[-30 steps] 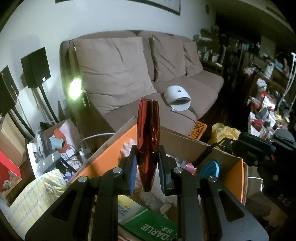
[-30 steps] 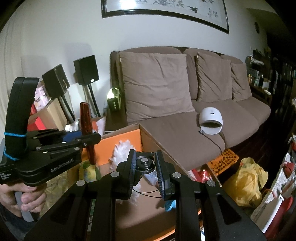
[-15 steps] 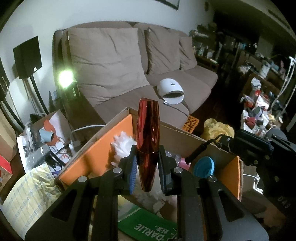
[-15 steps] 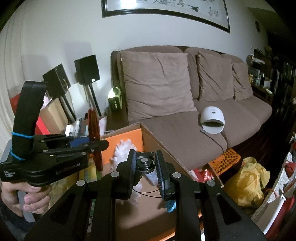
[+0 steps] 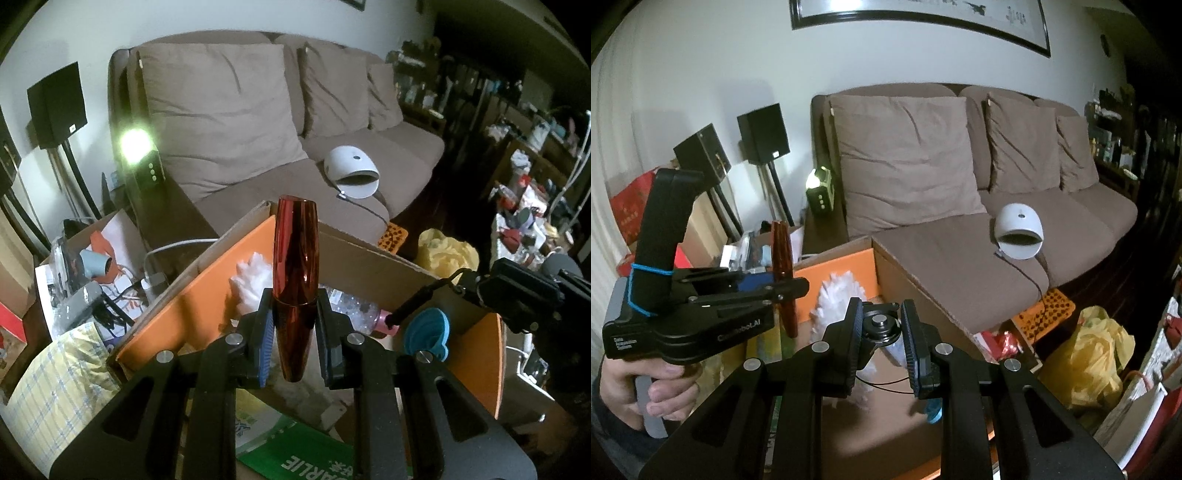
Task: Organize objects
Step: 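Lower the red cylinder with the left tool into the orange-lined box, then open the left tool to drop the red cylinder into the box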
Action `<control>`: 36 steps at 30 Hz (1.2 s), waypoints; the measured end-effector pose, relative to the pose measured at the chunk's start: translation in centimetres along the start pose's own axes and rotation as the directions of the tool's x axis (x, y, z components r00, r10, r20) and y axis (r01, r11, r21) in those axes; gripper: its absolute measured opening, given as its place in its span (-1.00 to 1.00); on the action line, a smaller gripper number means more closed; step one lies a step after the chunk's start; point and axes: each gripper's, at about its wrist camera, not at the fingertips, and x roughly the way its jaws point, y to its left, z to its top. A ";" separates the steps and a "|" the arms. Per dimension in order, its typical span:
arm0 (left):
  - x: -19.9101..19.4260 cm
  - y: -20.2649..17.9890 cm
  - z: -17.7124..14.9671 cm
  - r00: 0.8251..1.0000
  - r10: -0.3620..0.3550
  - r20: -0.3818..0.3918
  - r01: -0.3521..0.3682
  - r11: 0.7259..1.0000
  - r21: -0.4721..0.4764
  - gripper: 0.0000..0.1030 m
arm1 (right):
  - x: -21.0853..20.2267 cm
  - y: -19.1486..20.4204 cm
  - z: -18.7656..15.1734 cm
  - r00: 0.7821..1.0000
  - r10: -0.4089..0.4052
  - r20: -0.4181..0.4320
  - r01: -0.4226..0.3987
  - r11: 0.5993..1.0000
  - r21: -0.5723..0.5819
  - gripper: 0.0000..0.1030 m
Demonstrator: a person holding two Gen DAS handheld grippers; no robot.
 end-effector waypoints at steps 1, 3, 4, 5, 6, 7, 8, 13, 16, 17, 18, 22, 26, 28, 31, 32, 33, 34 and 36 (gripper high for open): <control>0.2 0.0 0.0 1.000 -0.007 -0.006 0.007 1.000 -0.001 -0.64 | 0.2 0.0 -0.1 1.000 0.000 -0.005 0.000 1.000 0.000 -0.60; 0.5 0.1 -0.1 0.999 -0.044 -0.027 0.044 0.999 -0.010 -0.64 | 0.4 -0.1 -0.1 1.000 0.002 -0.013 -0.002 1.000 0.001 -0.60; 0.9 0.3 -0.1 0.994 -0.095 -0.051 0.094 0.995 -0.026 -0.64 | 0.5 -0.1 -0.2 1.000 0.001 -0.016 -0.001 1.000 0.002 -0.60; 1.2 0.5 -0.2 0.987 -0.145 -0.073 0.142 0.989 -0.048 -0.64 | 0.7 -0.2 -0.2 1.000 0.001 -0.021 -0.001 1.000 0.002 -0.60; 1.3 0.5 -0.3 0.983 -0.165 -0.084 0.160 0.985 -0.060 -0.64 | 0.8 -0.2 -0.3 1.000 0.002 -0.026 -0.002 1.000 0.002 -0.60; 1.5 0.5 -0.3 0.982 -0.167 -0.091 0.162 0.985 -0.060 -0.64 | 0.9 -0.2 -0.3 0.999 0.002 -0.033 -0.002 1.000 0.002 -0.60; 1.7 0.4 -0.3 0.983 -0.155 -0.093 0.151 0.987 -0.051 -0.64 | 1.2 -0.2 -0.4 0.999 0.006 -0.043 -0.006 1.000 0.002 -0.60; 2.2 0.3 -0.5 0.971 -0.202 -0.125 0.194 0.978 -0.077 -0.64 | 1.4 0.0 -0.7 0.998 0.024 -0.056 -0.024 1.000 -0.003 -0.60; 2.8 0.2 -0.5 0.965 -0.214 -0.149 0.206 0.976 -0.070 -0.64 | 1.5 0.0 -0.8 0.998 0.024 -0.065 -0.025 1.000 -0.005 -0.60; 3.0 0.2 -0.5 0.964 -0.214 -0.157 0.206 0.976 -0.069 -0.64 | 1.6 0.0 -0.9 0.997 0.024 -0.072 -0.025 1.000 -0.005 -0.60; 3.2 0.0 -0.6 0.964 -0.210 -0.164 0.202 0.977 -0.063 -0.64 | 1.6 0.0 -0.9 0.997 0.024 -0.075 -0.024 1.000 -0.005 -0.60; 3.7 -0.5 -0.9 0.960 -0.205 -0.192 0.199 0.979 -0.047 -0.64 | 1.7 -0.1 -0.8 0.996 0.041 -0.077 -0.040 0.999 0.006 -0.60; 4.4 -0.9 -1.4 0.958 -0.186 -0.216 0.187 0.982 -0.020 -0.64 | 1.2 0.2 -0.7 0.996 0.068 -0.065 -0.068 0.998 0.006 -0.60; 4.9 -0.8 -1.8 0.958 -0.169 -0.230 0.170 0.985 -0.019 -0.64 | 1.4 0.3 -0.8 0.995 0.064 -0.073 -0.064 0.998 0.003 -0.60; 5.4 -0.7 -2.2 0.955 -0.159 -0.249 0.158 0.987 -0.023 -0.64 | 1.7 0.2 -0.9 0.995 0.059 -0.083 -0.059 0.998 0.004 -0.60; 5.5 -0.7 -2.3 0.955 -0.157 -0.253 0.155 0.988 -0.025 -0.64 | 1.8 0.2 -0.9 0.995 0.055 -0.087 -0.055 0.998 0.004 -0.60; 5.4 -0.6 -2.3 0.955 -0.154 -0.254 0.153 0.988 -0.024 -0.64 | 1.9 0.2 -0.9 0.994 0.055 -0.090 -0.055 0.998 0.005 -0.60; 5.3 -0.7 -2.4 0.957 -0.147 -0.251 0.147 0.989 -0.018 -0.64 | 2.0 0.2 -0.9 0.994 0.058 -0.094 -0.058 0.998 0.006 -0.60; 5.0 -0.9 -2.4 0.961 -0.126 -0.246 0.130 0.992 -0.002 -0.64 | 2.0 0.2 -0.9 0.993 0.064 -0.099 -0.063 0.998 0.007 -0.60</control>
